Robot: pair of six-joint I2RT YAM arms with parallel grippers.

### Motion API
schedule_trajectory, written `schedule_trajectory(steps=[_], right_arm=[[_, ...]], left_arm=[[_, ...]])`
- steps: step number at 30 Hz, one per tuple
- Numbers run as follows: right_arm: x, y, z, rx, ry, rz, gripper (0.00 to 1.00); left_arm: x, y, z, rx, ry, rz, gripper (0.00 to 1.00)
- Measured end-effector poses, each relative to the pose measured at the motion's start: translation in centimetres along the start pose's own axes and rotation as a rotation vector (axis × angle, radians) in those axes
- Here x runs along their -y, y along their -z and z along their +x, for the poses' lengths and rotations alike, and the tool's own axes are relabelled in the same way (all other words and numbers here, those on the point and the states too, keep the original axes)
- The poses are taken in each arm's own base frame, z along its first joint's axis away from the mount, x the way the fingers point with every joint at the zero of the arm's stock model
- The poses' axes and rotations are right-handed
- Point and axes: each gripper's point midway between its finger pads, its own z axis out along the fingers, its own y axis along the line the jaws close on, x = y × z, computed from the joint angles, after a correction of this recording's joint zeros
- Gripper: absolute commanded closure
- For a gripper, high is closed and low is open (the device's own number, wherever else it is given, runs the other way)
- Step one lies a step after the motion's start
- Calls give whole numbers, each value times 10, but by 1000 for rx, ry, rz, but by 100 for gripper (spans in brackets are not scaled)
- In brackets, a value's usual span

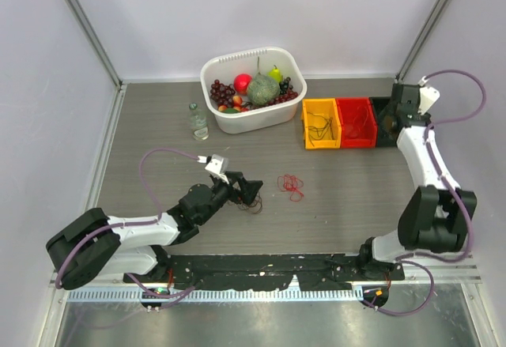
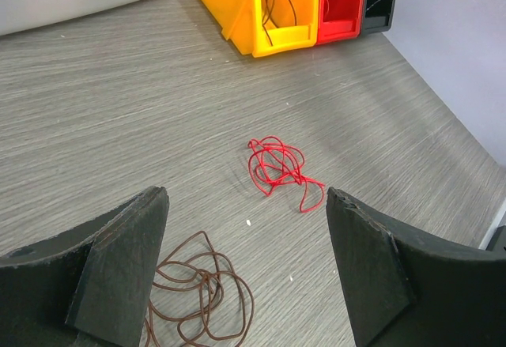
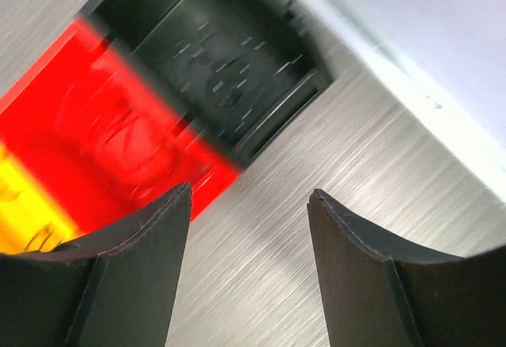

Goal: Untangle the cables

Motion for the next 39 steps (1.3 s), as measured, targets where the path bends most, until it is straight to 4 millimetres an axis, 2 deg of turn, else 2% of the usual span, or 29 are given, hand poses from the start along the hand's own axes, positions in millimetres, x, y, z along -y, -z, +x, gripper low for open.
schedule_trajectory(steps=[2,4,7,9,12,17,22,29,35,37,39], right_arm=[[-17,23,19,6,-2,-96,36],[-54,46,49,-21,35,-237,37],[-110,83,114,-117,146,-447,37],[-131,110,164,-200,244,-565,36],[-134,139,226,-329,372,-670,36],[-108,153,280,-459,472,-706,39],[-88,161,306,-517,529,-721,47],[-96,166,313,-510,544,-758,51],[-99,160,337,-520,623,-729,50],[-104,159,338,-495,647,-725,56],[-109,158,338,-463,667,-720,67]], left_arm=[[0,0,1,-3,-1,0,15],[0,0,2,-7,-1,1,15],[-1,0,5,-17,-3,0,15],[-1,0,5,-20,-4,-1,15],[-1,-1,7,-26,-5,-1,15],[0,-3,9,-36,-6,4,15],[2,-6,12,-53,-8,9,15],[5,-10,14,-68,-9,21,16],[6,-12,18,-86,-12,24,17],[7,-13,18,-87,-12,27,17],[7,-13,19,-91,-12,27,17]])
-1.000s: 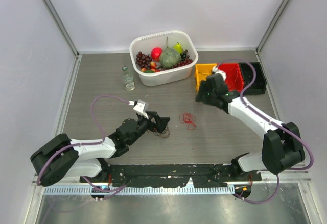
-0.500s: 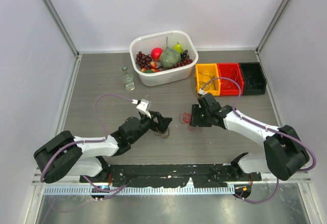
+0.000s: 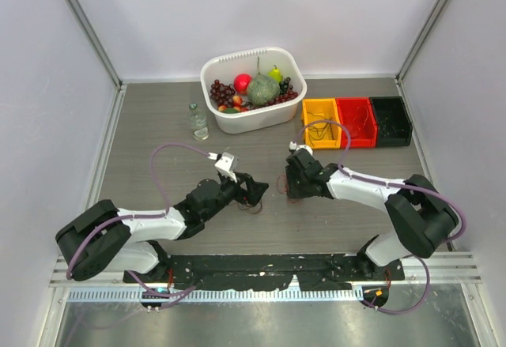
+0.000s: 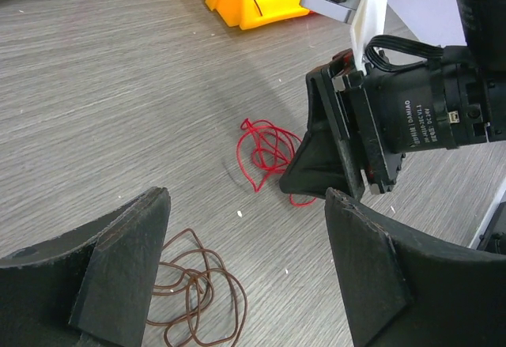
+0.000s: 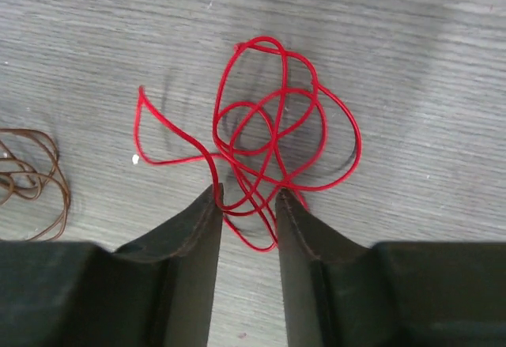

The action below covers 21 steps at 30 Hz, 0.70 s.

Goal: Untangle the cables

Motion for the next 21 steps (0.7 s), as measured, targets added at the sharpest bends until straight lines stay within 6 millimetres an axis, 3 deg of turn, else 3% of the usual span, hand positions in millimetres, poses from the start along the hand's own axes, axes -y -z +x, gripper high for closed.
schedule_trajectory(steps=[1,5,8,11,16,19,21], right_arm=[[0,-1,-1,4,12,9,77],[3,-2,0,18,59,48,99],[3,4,-2,27,87,48,99],[-4,22,-12,80,107,0,99],[-28,72,-34,252,124,-192,99],[-42,86,-34,298,127,-297,99],[-48,86,-27,293,127,-350,99]], left_arm=[[0,0,0,-2,0,2,17],[1,0,1,-7,-1,3,19],[2,-1,1,-10,-1,10,23],[6,-1,2,-17,-2,27,23],[17,0,6,-40,-4,94,16],[30,0,13,-73,-4,169,17],[39,-2,18,-100,-3,221,24]])
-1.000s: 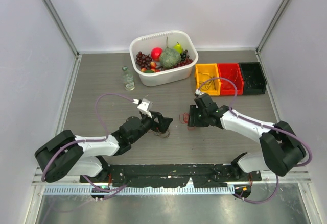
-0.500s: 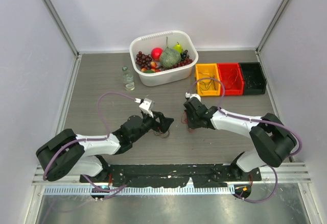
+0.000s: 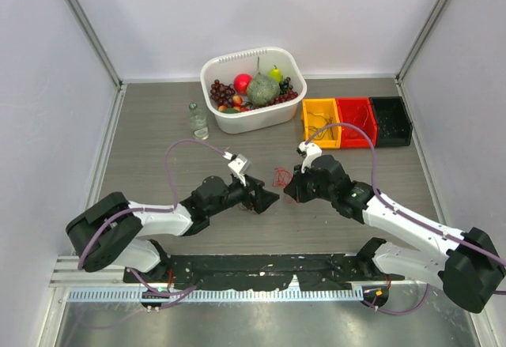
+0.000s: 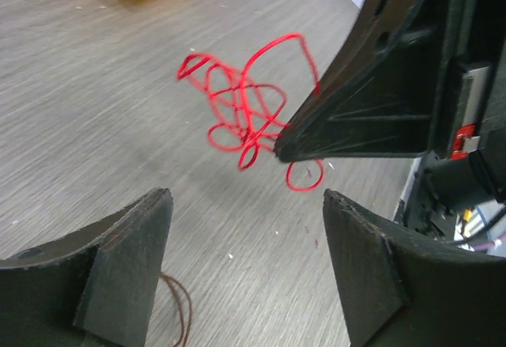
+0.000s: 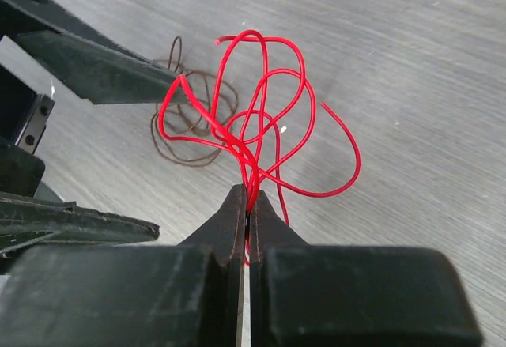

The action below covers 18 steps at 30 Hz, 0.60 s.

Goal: Untangle the cables

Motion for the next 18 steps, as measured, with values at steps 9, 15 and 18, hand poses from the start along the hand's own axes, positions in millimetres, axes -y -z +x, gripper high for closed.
schedule_trajectory(steps=[9,15,18], right_arm=[[-16,-1,11,-26,-23,-101,99],[-23,-1,9,-24,-24,-139,99],[-24,-2,10,-30,-24,-150,99]], left_arm=[[11,-5,1,-15,1,61,54],[1,0,-18,58,-4,-12,42],[-5,8,-25,100,-3,-55,39]])
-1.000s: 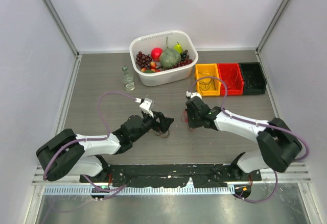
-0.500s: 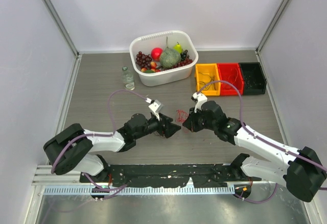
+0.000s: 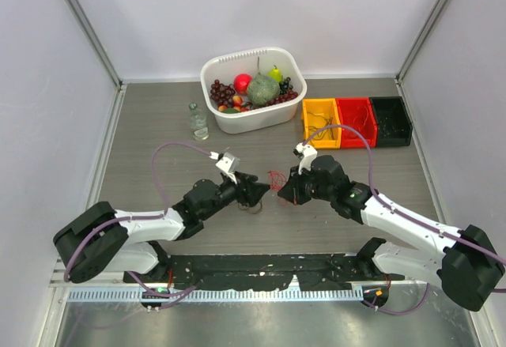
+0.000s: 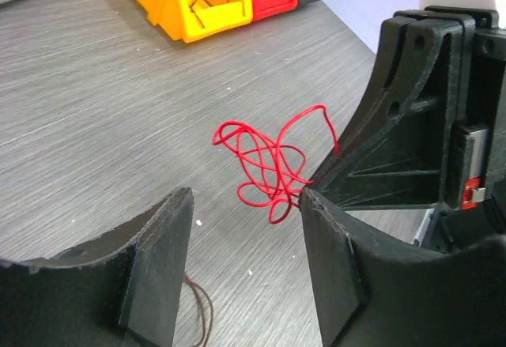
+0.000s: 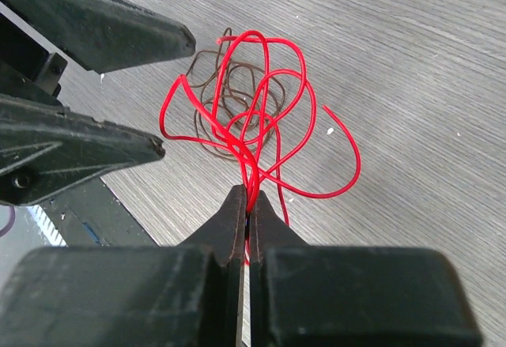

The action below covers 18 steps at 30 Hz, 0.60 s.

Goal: Untangle the cables

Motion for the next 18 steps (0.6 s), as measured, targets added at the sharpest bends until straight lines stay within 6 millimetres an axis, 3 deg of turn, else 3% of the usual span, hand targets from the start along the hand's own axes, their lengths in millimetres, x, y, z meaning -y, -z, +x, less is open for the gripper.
schedule_trajectory(steps=[13,17,18], right_arm=[[-7,-5,1,-13,-19,-39,99],[-8,-6,3,-9,-19,-53,99],[-7,-7,5,-11,-20,-56,97]], left_arm=[[0,0,18,-54,0,24,63],[2,-1,16,-49,-2,32,99],[3,-1,15,-48,-4,36,100]])
